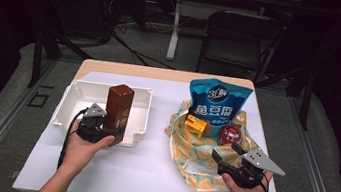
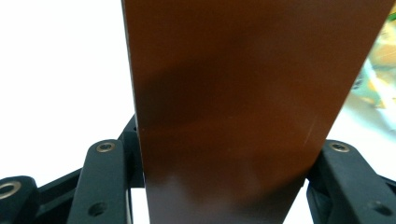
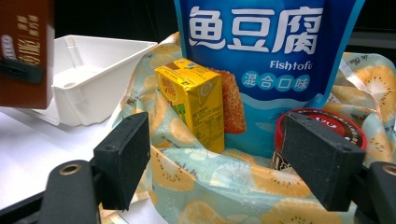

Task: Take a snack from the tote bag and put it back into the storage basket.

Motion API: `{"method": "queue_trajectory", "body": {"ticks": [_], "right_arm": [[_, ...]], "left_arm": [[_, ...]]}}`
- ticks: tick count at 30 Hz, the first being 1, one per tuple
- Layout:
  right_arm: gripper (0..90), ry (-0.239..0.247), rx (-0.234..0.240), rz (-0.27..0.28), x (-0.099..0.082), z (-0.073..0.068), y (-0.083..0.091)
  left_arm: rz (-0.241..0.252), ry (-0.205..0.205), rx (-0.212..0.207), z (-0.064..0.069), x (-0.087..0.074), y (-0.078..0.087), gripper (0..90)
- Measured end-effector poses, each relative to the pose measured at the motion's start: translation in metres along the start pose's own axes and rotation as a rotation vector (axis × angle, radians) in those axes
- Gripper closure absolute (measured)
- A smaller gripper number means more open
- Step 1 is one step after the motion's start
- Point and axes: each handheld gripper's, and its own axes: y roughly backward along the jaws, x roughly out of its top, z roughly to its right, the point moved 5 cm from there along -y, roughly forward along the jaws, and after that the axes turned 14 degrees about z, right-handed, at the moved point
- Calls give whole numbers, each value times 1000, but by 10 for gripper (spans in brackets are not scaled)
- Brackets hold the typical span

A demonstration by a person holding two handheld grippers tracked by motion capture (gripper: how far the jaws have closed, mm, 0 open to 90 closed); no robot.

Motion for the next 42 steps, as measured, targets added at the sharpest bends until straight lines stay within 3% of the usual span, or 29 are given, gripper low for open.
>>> {"method": "queue_trajectory", "body": {"ticks": [10, 19, 26, 32, 36, 42], "right_arm": [[240, -1, 12, -10, -2, -4, -2], [242, -2, 7, -15, -3, -4, -3], [244, -12, 4, -9, -2, -3, -3], [245, -15, 3, -5, -3, -4, -5], [245, -14, 3, -5, -3, -4, -5], [247, -16, 1, -7, -3, -3, -5]], "left_arm": [[-107, 23, 25, -13, -3, -12, 442], [-237, 28, 13, -18, 3, -26, 440], [-320, 60, -1, -23, 5, -35, 439], [-406, 54, -2, -22, 9, -43, 435], [-438, 26, 12, -20, 11, -48, 435], [-444, 64, 26, -23, 11, -54, 389]]}}
